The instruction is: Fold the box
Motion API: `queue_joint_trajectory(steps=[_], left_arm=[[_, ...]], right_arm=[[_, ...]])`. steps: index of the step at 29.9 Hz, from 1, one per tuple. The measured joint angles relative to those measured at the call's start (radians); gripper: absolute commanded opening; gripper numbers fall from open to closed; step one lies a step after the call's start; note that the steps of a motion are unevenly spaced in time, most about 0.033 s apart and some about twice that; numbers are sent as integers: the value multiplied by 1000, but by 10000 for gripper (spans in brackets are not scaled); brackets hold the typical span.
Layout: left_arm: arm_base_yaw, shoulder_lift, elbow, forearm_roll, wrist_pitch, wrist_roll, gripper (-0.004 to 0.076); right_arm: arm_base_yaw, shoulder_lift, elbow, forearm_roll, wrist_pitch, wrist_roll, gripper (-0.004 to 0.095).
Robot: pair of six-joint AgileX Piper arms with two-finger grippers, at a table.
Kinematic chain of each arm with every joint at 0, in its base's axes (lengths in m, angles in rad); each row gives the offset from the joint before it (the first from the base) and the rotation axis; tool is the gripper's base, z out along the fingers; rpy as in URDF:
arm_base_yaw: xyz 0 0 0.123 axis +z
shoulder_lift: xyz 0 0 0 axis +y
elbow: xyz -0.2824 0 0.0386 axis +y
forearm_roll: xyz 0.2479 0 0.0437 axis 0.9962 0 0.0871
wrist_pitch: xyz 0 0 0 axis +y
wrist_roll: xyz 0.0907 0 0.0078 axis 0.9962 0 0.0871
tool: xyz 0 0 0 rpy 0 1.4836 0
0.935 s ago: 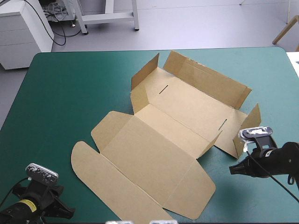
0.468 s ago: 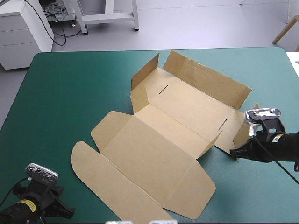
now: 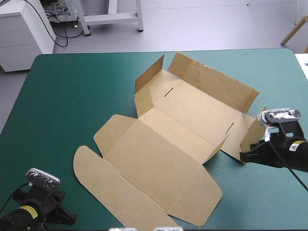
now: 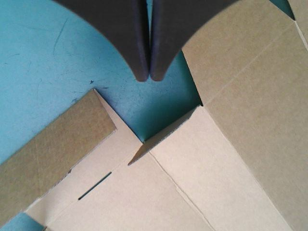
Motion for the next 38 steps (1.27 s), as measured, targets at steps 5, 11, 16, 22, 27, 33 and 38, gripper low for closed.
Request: queue_joint_trajectory(steps=[5,11,16,22,27,33,38], left_arm=[[0,0,0,0,-3,0,-10],[0,0,0,0,-5,0,-10],[0,0,0,0,-5,0,-10],[0,0,0,0,-6,0,-10],[0,0,0,0,-6,0,-10],[0,0,0,0,-6,0,-10],[0,0,0,0,-6,0,-10]], right_arm=[[0,-29,-16,12,7,14,-18],[0,-26,-15,12,8,18,-18],[0,-25,-15,12,8,18,-15],[0,-20,-15,2,8,16,243],[0,-20,-15,0,8,-1,567],[0,-20,-15,0,3,-38,711],[0,-20,-15,0,-2,-40,711]])
